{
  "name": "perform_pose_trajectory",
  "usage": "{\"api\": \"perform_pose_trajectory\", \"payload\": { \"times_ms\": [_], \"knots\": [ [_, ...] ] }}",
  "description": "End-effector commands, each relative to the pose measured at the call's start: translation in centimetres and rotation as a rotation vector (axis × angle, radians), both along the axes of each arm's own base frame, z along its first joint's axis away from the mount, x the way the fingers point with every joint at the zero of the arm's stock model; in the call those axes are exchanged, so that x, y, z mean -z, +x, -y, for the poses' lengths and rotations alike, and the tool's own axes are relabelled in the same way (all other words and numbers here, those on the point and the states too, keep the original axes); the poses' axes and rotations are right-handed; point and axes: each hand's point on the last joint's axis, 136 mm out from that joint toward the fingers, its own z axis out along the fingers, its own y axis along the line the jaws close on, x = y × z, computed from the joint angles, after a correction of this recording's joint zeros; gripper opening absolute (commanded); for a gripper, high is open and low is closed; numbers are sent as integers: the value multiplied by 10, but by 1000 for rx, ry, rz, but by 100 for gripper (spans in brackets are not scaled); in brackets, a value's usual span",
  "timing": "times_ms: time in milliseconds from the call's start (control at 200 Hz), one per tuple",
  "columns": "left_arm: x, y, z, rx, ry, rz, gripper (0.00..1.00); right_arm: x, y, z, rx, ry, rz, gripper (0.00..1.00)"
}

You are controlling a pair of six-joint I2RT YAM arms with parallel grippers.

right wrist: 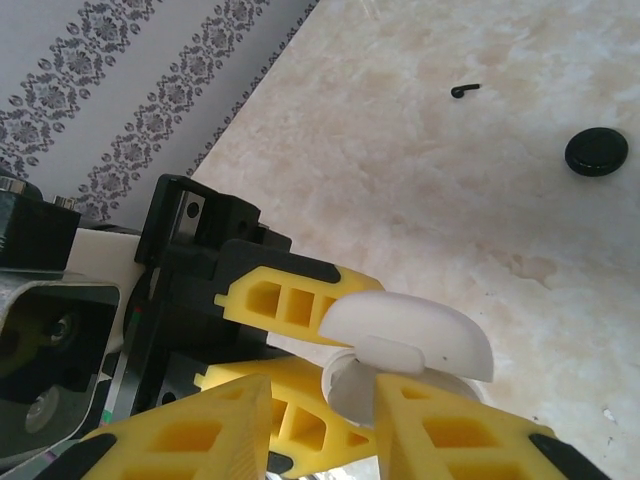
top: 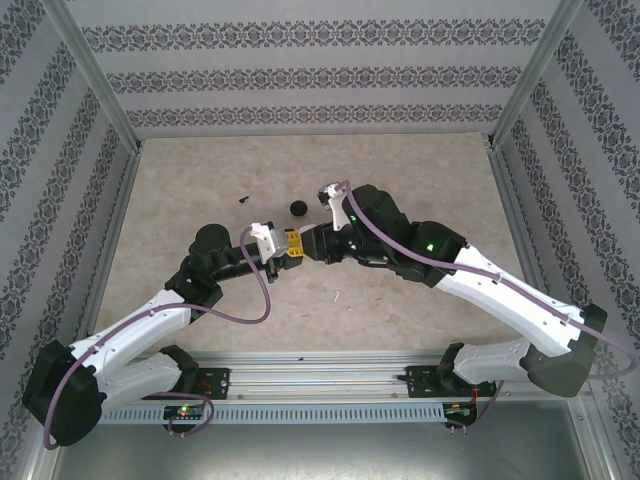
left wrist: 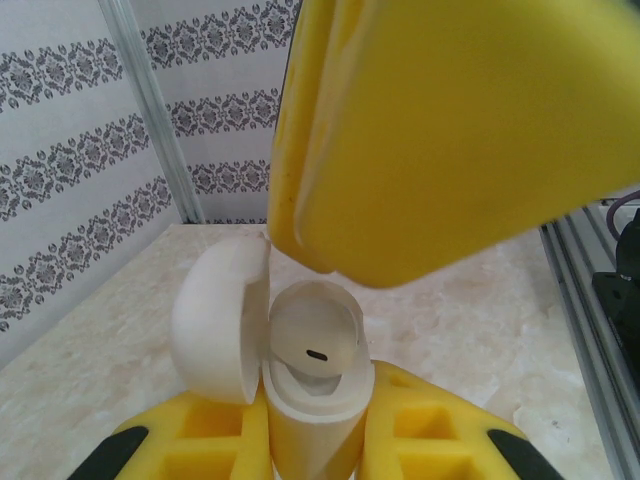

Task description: Insert the wireless bluetooth earbuds into the charging case

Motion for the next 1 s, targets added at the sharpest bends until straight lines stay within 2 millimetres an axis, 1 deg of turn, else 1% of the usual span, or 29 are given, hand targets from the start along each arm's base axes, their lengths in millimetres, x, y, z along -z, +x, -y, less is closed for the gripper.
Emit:
{"api": "perform_pose_trajectory", "payload": {
  "times_ms": [0,360,560,714,874,999],
  "knots": [
    [-9,-6,4,32,-24,-12,11,-2,3,2,8,-49,36,32],
    [-11,-7,5,40,-29,-26,11,15,5,-1,4,-148,30,34],
    [-10,-7,5,41,-29,-30,11,20,4,-3,-3,-166,19,34],
    [-12,-9,4,41,-36,-37,11,20,1,-2,-6,-154,11,34],
    [-14,-9,4,47,-56,-51,11,12,-2,-1,-12,-100,4,36],
    [-15,-10,6,59,-64,-64,11,15,-2,1,-10,-111,-4,37]
  ]
}}
